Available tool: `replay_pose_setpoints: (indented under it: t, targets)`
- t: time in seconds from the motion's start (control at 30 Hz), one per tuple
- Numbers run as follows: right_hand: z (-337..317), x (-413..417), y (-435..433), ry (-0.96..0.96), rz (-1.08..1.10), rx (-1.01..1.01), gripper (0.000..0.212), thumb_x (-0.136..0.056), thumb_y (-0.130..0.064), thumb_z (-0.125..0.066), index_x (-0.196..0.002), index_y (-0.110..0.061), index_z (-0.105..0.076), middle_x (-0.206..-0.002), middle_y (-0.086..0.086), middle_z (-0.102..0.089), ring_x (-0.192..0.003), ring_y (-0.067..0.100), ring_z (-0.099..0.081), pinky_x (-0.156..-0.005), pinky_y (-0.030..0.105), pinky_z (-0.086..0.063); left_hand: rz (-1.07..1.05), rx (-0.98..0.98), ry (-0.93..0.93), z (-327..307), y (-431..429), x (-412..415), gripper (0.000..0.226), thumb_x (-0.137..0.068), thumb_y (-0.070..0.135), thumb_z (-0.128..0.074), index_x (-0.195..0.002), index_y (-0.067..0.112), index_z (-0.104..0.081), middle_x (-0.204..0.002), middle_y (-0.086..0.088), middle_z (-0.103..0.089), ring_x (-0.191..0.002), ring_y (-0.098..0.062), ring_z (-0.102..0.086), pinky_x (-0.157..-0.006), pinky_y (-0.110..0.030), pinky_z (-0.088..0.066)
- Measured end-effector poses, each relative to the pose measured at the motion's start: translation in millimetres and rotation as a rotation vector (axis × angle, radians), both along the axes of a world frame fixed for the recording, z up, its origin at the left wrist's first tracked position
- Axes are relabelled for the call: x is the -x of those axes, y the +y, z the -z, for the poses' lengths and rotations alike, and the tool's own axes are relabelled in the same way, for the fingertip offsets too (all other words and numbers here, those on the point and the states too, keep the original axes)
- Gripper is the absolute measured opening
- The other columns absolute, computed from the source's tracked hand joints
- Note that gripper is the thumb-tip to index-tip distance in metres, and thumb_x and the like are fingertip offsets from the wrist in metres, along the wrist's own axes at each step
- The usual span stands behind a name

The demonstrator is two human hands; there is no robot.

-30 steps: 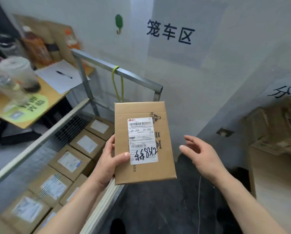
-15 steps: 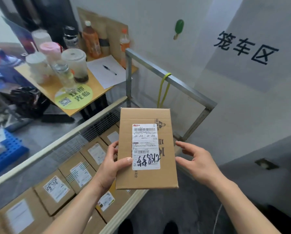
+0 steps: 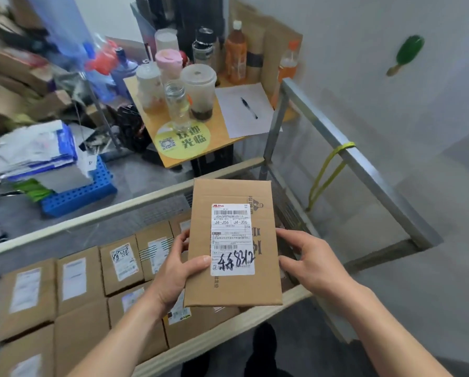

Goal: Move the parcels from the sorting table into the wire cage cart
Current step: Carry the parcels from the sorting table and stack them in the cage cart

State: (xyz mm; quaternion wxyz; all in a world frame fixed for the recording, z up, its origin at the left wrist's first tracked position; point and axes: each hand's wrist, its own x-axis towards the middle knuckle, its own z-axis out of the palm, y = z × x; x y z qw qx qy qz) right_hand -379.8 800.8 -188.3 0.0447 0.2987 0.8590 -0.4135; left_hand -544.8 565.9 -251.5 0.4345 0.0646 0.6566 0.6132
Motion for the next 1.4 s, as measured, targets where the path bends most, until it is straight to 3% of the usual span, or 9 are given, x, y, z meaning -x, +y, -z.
replay_pose_setpoints:
  t: [0.2, 0.37, 0.5, 0.6, 0.7, 0.83, 1.03, 1.13, 1.4]
  targets:
    - [30, 19, 28, -0.087, -0.122, 0.044, 0.062, -0.089, -0.022, -0.071, -0.146, -0.036, -0.052, -0.143, -0.018, -0.056, -0.132, 0.003, -0.05, -0.113, 0.036, -0.042, -0.159, 0.041, -0.038, 22, 8, -22, 0.116, -0.044, 0.049, -0.092, -0.145, 0.03, -0.037, -0.137, -0.01, -0.056, -0.105, -0.03, -0.07, -0.075, -0.044, -0.059]
    - [59, 29, 31, -0.11, -0.101, 0.206, 0.068, -0.076, -0.016, -0.049, -0.14, -0.038, -0.058, -0.129, -0.023, -0.066, -0.127, 0.003, -0.056, -0.111, 0.04, -0.045, -0.185, 0.1, -0.073, 41, 11, -31, 0.112, -0.048, 0.051, -0.085, -0.146, 0.032, -0.034, -0.134, -0.005, -0.059, -0.102, -0.02, -0.072, -0.076, -0.039, -0.06]
    - [84, 35, 34, -0.082, 0.03, 0.362, 0.063, -0.084, 0.006, -0.044, -0.131, -0.032, -0.065, -0.117, -0.015, -0.072, -0.111, 0.012, -0.067, -0.079, 0.041, -0.059, -0.154, 0.144, -0.068, 61, 20, -27, 0.103, -0.049, 0.055, -0.084, -0.139, 0.041, -0.036, -0.13, 0.003, -0.062, -0.104, -0.013, -0.07, -0.085, -0.041, -0.06]
    - [100, 40, 33, -0.081, 0.203, 0.46, 0.049, -0.092, 0.003, -0.042, -0.121, -0.026, -0.068, -0.109, -0.004, -0.075, -0.094, 0.021, -0.067, -0.06, 0.032, -0.052, -0.107, 0.186, -0.073, 81, 26, -21, 0.11, -0.05, 0.06, -0.086, -0.145, 0.04, -0.033, -0.128, 0.009, -0.064, -0.11, -0.014, -0.068, -0.096, -0.049, -0.055]
    - [122, 46, 35, -0.067, 0.313, 0.487, 0.034, -0.098, -0.005, -0.045, -0.108, -0.025, -0.071, -0.101, 0.001, -0.075, -0.089, 0.022, -0.066, -0.062, 0.035, -0.052, -0.038, 0.246, -0.053, 99, 32, -14, 0.11, -0.056, 0.06, -0.085, -0.148, 0.039, -0.029, -0.132, 0.012, -0.06, -0.116, -0.011, -0.062, -0.1, -0.046, -0.051]
    - [156, 54, 33, -0.096, 0.352, 0.478, 0.02, -0.1, -0.017, -0.054, -0.106, -0.028, -0.069, -0.106, -0.003, -0.075, -0.1, 0.023, -0.069, -0.069, 0.04, -0.056, 0.031, 0.347, -0.023, 127, 40, -8, 0.085, -0.076, 0.031, -0.086, -0.142, 0.035, -0.034, -0.126, 0.015, -0.06, -0.107, 0.0, -0.059, -0.089, -0.028, -0.051]
    - [208, 61, 21, -0.172, 0.344, 0.414, 0.018, -0.095, -0.031, -0.059, -0.112, -0.031, -0.067, -0.106, -0.011, -0.074, -0.103, 0.019, -0.068, -0.088, 0.056, -0.058, 0.015, 0.505, 0.07, 164, 45, -12, 0.091, -0.077, 0.023, -0.085, -0.15, 0.029, -0.031, -0.124, 0.014, -0.06, -0.106, -0.006, -0.056, -0.089, -0.028, -0.053]
    - [225, 64, 16, -0.231, 0.314, 0.381, 0.022, -0.098, -0.034, -0.058, -0.12, -0.033, -0.063, -0.112, -0.014, -0.07, -0.104, 0.014, -0.065, -0.09, 0.052, -0.056, 0.014, 0.563, 0.113, 178, 46, -15, 0.088, -0.08, 0.027, -0.083, -0.15, 0.027, -0.031, -0.114, 0.015, -0.054, -0.101, -0.003, -0.048, -0.075, -0.019, -0.042]
    - [265, 68, 8, -0.312, 0.238, 0.333, 0.014, -0.097, -0.038, -0.059, -0.108, -0.046, -0.06, -0.107, -0.022, -0.069, -0.105, 0.007, -0.063, -0.093, 0.042, -0.053, 0.072, 0.688, 0.188, 209, 41, -21, 0.087, -0.077, 0.035, -0.085, -0.147, 0.025, -0.034, -0.129, 0.002, -0.06, -0.105, -0.01, -0.054, -0.079, -0.025, -0.042]
